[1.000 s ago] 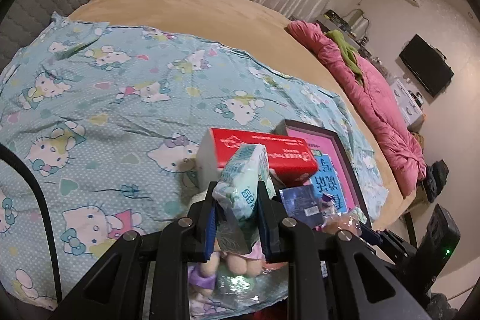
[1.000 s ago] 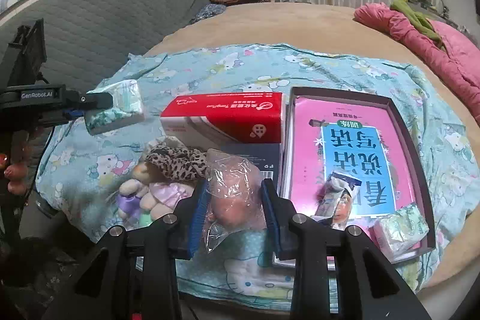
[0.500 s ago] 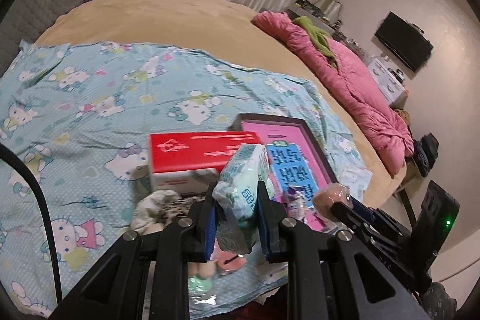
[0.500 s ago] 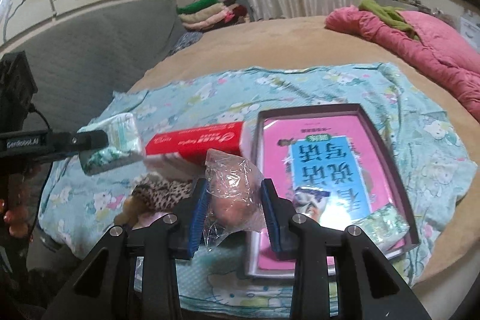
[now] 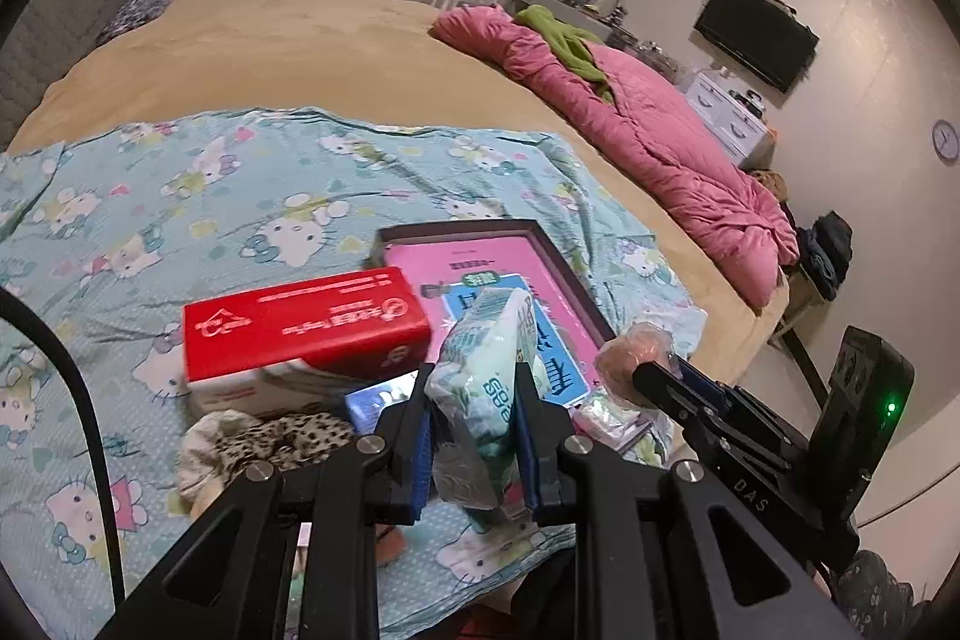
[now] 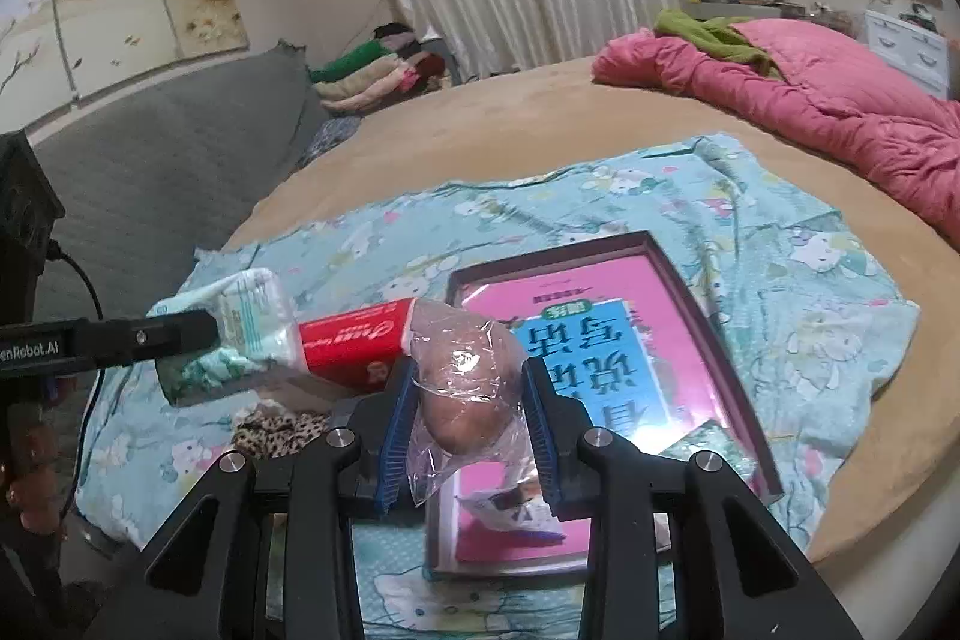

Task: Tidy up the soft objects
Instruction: 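Lift the tissue pack in the left tool while the right tool carries the clear bag over the pink tray, then carry the tissue pack in the left tool while the right tool carries the clear bag over the pink tray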

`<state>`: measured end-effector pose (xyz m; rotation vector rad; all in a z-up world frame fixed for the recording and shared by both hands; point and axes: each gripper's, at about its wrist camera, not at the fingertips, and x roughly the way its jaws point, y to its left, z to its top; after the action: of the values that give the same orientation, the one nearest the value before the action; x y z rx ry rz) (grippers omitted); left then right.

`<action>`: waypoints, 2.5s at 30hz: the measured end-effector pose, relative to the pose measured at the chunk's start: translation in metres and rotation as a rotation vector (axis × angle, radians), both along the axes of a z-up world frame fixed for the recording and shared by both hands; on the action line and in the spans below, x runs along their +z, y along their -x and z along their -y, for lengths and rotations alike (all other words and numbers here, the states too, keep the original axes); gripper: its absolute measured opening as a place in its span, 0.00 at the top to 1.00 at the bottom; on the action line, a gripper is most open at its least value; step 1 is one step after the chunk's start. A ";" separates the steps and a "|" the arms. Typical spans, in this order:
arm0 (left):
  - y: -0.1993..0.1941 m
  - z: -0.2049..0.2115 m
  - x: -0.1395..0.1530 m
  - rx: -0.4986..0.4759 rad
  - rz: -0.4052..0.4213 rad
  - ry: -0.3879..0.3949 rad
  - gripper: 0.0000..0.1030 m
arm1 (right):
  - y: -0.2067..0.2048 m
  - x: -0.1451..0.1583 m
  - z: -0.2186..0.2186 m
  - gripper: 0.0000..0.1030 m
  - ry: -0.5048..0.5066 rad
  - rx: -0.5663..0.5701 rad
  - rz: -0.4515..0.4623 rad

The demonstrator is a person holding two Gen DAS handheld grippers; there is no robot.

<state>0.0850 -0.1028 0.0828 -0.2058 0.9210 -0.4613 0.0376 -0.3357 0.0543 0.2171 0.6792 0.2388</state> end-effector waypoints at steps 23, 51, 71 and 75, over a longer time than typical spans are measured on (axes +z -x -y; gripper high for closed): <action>-0.017 0.065 -0.017 -0.095 -0.013 -0.078 0.77 | 0.003 -0.006 0.038 0.65 -0.057 -0.105 0.013; -0.039 0.105 -0.070 -0.134 -0.117 -0.211 0.77 | -0.006 -0.042 0.053 0.65 -0.049 -0.141 -0.080; -0.054 0.114 -0.102 -0.082 -0.151 -0.388 0.77 | -0.011 -0.054 0.049 0.65 -0.024 -0.126 -0.114; -0.053 0.121 -0.108 -0.105 -0.167 -0.388 0.77 | -0.012 -0.057 0.049 0.65 -0.025 -0.125 -0.121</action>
<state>0.1383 -0.2243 -0.0254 0.1605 1.1696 -0.3569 0.0495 -0.3851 -0.0026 0.2983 0.7800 0.1150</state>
